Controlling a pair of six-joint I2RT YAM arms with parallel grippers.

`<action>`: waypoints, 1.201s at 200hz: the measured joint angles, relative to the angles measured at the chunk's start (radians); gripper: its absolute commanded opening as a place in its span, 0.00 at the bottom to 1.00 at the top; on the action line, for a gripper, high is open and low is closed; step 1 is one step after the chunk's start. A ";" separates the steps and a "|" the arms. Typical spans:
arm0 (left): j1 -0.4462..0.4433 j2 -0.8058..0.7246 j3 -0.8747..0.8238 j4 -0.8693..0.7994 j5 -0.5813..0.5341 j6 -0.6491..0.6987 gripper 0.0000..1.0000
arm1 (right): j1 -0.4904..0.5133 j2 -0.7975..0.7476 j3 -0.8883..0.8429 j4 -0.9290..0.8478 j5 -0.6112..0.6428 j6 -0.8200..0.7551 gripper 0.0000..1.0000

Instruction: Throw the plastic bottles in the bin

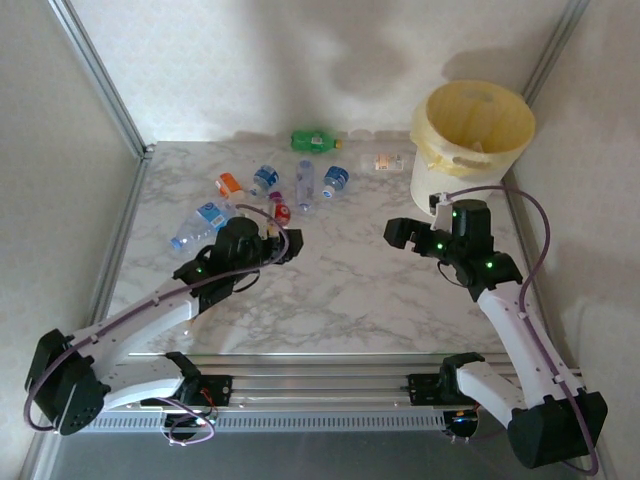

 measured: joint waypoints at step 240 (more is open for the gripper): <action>-0.354 0.184 0.085 0.188 0.015 0.368 0.58 | 0.218 0.095 -0.056 0.315 -0.240 0.272 0.90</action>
